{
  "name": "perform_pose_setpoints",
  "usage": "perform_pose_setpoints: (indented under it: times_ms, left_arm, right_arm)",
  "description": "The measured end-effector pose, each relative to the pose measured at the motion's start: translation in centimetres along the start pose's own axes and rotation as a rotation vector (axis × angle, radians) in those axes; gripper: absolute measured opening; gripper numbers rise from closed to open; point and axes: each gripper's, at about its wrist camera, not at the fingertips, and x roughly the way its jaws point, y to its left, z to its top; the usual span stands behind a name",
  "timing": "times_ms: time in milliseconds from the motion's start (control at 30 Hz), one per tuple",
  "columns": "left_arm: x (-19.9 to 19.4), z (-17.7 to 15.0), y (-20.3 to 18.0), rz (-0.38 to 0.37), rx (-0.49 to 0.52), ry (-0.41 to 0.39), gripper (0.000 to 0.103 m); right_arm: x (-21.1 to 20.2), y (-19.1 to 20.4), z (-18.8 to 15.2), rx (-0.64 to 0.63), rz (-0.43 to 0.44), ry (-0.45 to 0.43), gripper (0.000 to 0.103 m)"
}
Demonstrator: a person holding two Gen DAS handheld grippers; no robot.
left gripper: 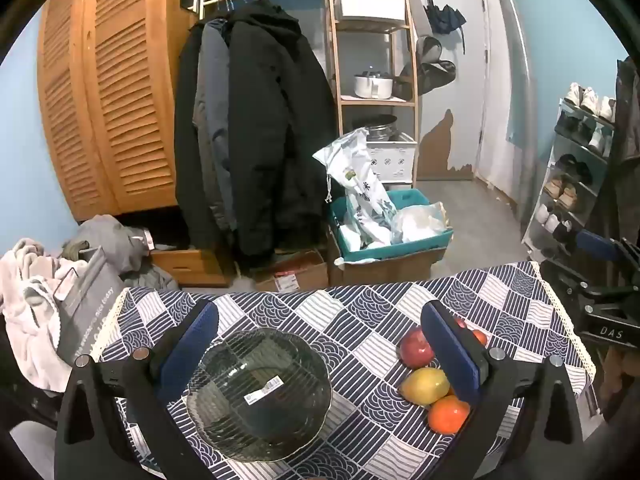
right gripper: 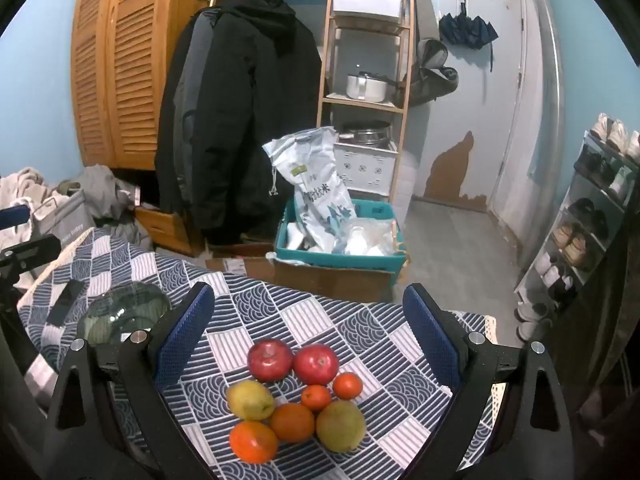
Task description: Organize fruits
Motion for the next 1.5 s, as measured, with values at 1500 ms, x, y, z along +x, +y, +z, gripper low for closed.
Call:
perform_pose_setpoints:
  times_ms: [1500]
  left_arm:
    - [-0.48,0.29,-0.09,-0.014,0.002,-0.01,0.102]
  right_arm:
    - [-0.1,-0.04,0.05,-0.01,-0.005,0.0,0.094]
